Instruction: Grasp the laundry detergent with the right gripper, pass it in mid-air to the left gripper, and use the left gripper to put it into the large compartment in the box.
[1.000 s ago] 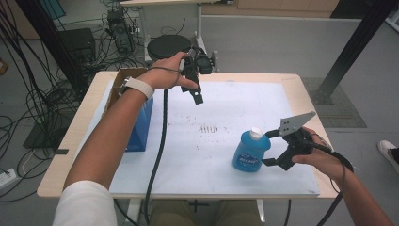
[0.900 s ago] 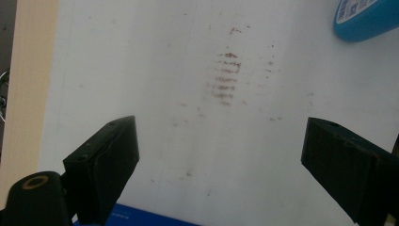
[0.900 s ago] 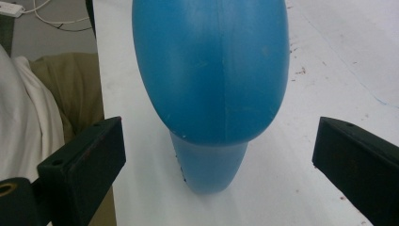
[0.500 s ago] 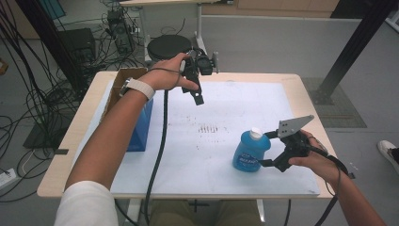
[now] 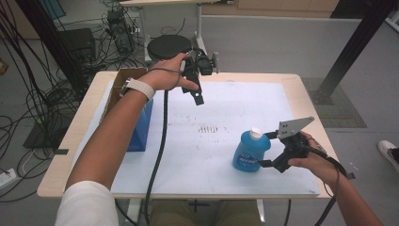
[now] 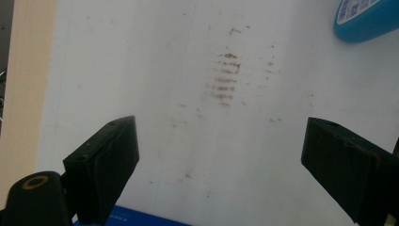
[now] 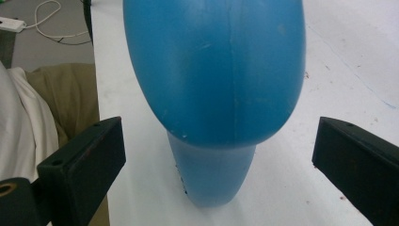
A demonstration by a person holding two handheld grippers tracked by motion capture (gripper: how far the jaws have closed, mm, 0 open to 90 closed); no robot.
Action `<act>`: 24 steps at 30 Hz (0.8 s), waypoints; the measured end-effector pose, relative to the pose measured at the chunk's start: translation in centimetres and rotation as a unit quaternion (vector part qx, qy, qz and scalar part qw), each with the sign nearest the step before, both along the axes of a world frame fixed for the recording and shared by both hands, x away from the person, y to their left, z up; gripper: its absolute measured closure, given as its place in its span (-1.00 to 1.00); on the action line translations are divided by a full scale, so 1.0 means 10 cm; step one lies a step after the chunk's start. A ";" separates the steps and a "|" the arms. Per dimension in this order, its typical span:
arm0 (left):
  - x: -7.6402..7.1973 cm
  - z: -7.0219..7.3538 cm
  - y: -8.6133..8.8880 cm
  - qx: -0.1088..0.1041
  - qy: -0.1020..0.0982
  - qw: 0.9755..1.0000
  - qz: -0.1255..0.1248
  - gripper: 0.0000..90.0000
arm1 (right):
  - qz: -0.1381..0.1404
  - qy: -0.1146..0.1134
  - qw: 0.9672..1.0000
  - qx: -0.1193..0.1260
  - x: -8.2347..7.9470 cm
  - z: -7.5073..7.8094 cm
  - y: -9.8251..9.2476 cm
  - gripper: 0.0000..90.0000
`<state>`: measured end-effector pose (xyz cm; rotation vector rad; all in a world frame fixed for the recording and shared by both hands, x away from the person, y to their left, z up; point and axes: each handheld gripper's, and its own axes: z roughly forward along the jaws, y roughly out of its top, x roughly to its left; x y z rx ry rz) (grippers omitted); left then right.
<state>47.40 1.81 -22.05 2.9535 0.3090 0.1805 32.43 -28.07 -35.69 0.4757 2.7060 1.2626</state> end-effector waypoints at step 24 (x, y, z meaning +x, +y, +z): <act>0.00 0.00 0.00 0.001 -0.001 1.000 0.000 -0.73 | -0.002 0.001 1.000 0.008 -0.01 -0.04 0.00 -0.93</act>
